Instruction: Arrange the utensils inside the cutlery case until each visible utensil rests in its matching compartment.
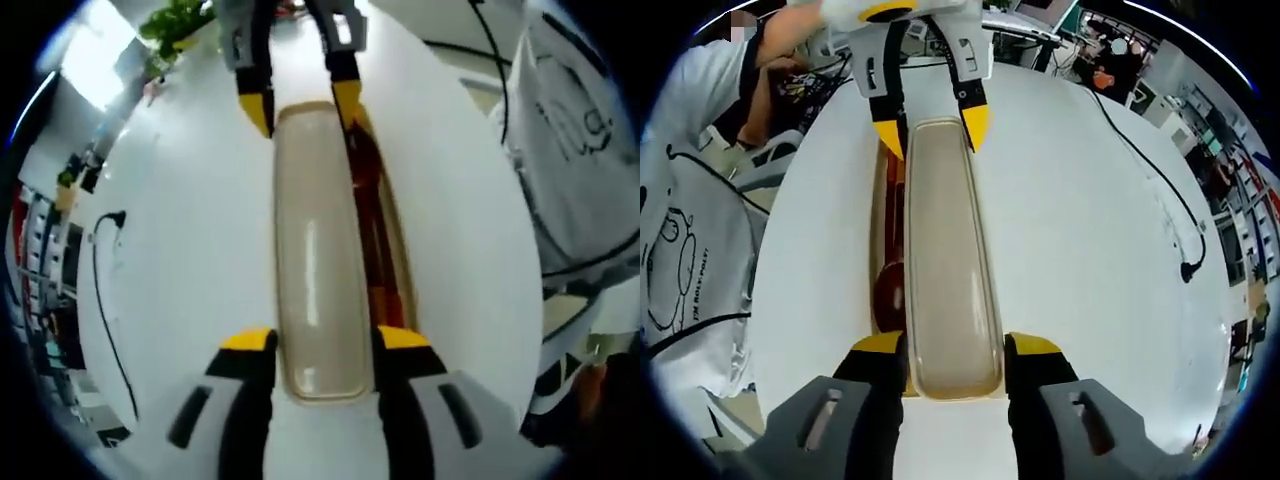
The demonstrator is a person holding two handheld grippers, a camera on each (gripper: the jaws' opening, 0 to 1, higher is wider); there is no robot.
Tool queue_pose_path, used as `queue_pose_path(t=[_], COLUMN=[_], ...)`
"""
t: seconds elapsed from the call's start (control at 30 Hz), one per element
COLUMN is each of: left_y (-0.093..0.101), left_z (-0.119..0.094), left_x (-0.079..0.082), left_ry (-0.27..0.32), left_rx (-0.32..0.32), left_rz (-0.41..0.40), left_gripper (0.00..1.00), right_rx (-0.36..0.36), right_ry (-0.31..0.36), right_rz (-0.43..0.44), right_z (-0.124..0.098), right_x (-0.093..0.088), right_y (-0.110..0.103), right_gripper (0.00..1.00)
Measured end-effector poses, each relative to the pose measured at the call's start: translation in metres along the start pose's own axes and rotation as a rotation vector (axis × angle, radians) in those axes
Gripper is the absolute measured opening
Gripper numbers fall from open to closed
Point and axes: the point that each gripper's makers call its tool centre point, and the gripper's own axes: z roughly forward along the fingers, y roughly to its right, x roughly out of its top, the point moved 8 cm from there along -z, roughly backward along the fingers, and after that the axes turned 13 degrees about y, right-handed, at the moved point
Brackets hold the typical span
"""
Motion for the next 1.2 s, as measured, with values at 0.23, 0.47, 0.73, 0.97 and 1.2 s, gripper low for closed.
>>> queue_pose_path(t=[0.23,0.47,0.73,0.97,1.2], left_y=[0.002,0.003,0.005,0.005,0.004], left_z=[-0.002,-0.002,-0.003,-0.003,-0.002], left_x=[-0.001,-0.001,0.0,-0.001,-0.002], left_ry=[-0.005,-0.019,-0.028,-0.032,-0.037], left_rx=[0.025,0.038,0.051,0.057,0.058], left_rz=[0.01,0.015,0.031,0.038,0.043], left_gripper=[0.41,0.41,0.41,0.41,0.41], right_rx=[-0.036,-0.06,-0.108,-0.111,-0.05], right_ry=[0.053,0.094,0.242,0.514,0.795], right_rz=[0.065,0.089,0.214,0.463,0.787], right_z=[-0.005,-0.016,-0.039,-0.051,-0.032], right_x=[-0.006,-0.013,-0.031,-0.057,-0.081], right_y=[0.002,-0.001,-0.001,-0.002,0.002], right_gripper=[0.4,0.39,0.36,0.25,0.28])
